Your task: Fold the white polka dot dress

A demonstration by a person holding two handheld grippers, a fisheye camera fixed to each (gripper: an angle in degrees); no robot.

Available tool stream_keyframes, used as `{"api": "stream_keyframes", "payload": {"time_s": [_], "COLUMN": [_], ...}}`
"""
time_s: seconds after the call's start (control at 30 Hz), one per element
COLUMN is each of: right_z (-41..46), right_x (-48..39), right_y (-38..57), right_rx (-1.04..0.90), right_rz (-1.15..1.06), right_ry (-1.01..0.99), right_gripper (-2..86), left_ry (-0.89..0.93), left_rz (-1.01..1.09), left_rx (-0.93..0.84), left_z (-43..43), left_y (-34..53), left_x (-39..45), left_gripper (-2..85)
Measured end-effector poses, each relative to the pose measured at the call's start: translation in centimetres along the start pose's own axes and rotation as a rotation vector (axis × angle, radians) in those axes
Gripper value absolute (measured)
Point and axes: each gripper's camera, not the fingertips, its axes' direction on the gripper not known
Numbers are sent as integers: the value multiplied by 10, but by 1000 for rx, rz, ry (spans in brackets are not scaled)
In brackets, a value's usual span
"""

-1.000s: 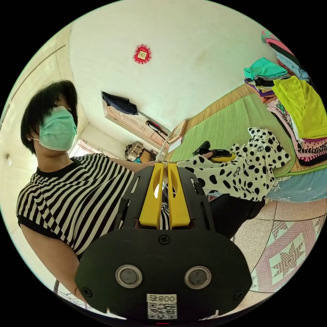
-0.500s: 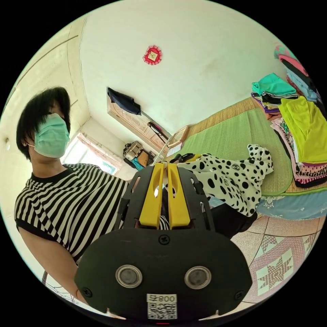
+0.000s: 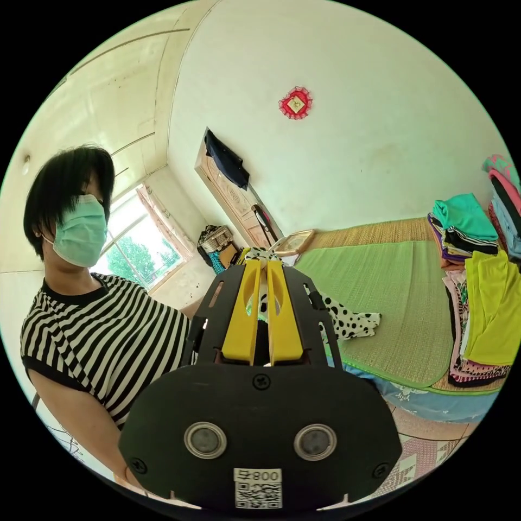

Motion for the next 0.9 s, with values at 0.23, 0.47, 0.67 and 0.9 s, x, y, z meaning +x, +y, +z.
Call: {"api": "stream_keyframes", "payload": {"time_s": [0.23,0.47,0.67,0.9], "right_z": [-4,-25,-42,-58], "right_x": [-42,-80,-113,-155], "right_y": [-30,-40,-35,-19], "right_rx": [48,125,194,250], "right_rz": [-123,-204,-280,-380], "right_ry": [4,-6,-48,-43], "right_gripper": [17,17,17,18], "left_ry": [69,74,61,56], "left_rz": [237,415,512,628], "left_rx": [-4,19,-11,-29], "left_z": [-78,-153,-204,-250], "left_y": [-14,-13,-2,16], "left_x": [130,232,295,344], "left_gripper": [21,22,22,21]}}
